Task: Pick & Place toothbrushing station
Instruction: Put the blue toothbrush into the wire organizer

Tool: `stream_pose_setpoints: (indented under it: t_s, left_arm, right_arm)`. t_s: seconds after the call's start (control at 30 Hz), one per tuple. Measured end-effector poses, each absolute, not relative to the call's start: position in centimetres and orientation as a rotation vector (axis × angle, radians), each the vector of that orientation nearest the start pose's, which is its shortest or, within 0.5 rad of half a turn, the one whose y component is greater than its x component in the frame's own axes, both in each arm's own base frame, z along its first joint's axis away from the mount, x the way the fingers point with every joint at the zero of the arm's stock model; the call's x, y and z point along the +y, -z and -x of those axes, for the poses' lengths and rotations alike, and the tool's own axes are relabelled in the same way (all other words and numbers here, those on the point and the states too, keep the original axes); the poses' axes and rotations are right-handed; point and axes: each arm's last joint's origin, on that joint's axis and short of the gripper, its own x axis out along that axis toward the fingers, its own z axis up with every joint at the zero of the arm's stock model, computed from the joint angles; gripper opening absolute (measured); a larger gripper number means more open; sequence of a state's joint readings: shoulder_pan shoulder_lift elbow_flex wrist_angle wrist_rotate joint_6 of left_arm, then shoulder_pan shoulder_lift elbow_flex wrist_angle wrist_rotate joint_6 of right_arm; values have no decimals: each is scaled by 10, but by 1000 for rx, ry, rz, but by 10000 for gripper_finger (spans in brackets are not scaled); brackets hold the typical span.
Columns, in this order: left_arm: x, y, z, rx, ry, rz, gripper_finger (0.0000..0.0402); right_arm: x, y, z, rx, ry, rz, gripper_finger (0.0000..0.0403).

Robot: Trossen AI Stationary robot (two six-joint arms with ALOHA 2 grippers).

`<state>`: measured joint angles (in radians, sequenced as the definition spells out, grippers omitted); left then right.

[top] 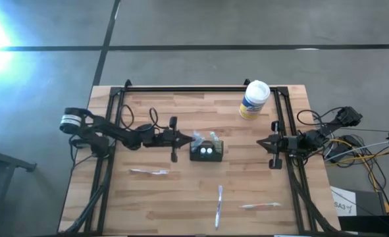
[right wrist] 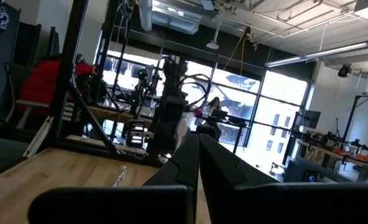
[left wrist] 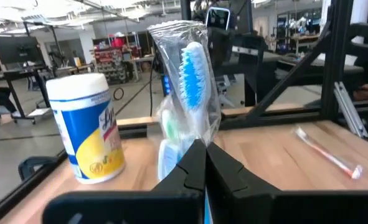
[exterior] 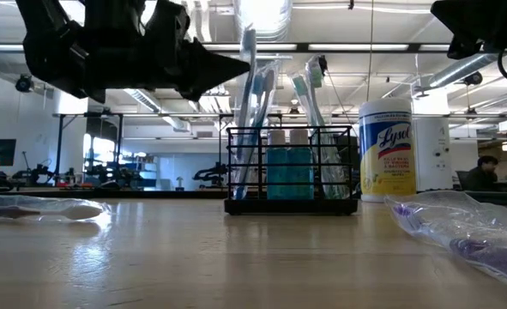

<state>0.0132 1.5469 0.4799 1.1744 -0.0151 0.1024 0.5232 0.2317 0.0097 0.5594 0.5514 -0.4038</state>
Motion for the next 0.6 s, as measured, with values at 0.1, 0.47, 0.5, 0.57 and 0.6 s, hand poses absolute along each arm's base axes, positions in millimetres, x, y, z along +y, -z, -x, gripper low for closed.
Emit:
stream_pose_setpoints:
  t_s: [0.1, 0.47, 0.5, 0.57, 0.6]
  left_arm:
    - [4, -189, -278, -96, -33, -102, 1]
    - [4, -174, -275, -35, -30, -102, 2]
    - [4, -171, -276, -23, -30, -101, 2]
    - [4, -166, -277, -3, -29, -96, 2]
    - [4, -163, -278, 4, -29, -95, 1]
  right_arm:
    - [38, -199, -96, -279, 86, 228, 8]
    - [38, -199, -96, -279, 86, 225, 8]
    - [38, -199, -96, -279, 86, 225, 8]
    - [38, -199, -96, -279, 85, 225, 8]
    - [38, -199, -96, -279, 85, 225, 8]
